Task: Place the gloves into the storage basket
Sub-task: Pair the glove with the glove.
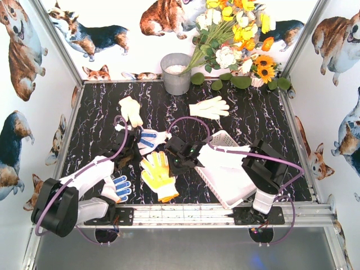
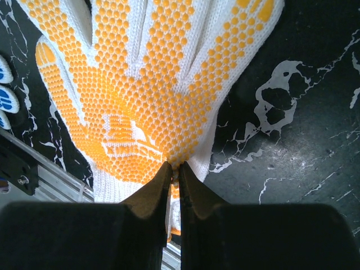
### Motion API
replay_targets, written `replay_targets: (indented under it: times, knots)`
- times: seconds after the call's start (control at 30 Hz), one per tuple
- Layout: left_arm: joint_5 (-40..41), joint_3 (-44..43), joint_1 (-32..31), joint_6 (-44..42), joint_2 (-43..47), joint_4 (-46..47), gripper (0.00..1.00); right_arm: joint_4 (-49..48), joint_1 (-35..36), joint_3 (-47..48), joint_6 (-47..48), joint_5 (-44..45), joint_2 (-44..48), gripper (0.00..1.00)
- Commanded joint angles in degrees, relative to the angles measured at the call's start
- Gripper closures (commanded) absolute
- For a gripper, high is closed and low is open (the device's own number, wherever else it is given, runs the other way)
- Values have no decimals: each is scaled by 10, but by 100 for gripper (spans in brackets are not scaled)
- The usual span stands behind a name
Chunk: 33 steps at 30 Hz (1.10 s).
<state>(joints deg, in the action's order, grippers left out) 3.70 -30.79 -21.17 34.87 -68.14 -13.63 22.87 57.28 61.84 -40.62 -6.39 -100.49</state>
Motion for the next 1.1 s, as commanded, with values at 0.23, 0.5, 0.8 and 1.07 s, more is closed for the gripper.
replay_targets:
  times: [0.23,0.5,0.8,1.07]
  knots:
    - [-9,21,9,1,-22,40,100,-1,3,24,6,13,1,100]
    - [-16,25,9,2,-34,47,100,16,3,32,19,24,1,100]
    - [-16,29,9,3,-35,52,96,13,3,36,28,26,-2,98]
    - [-7,17,9,-6,-2,31,60,17,3,45,33,22,32,68]
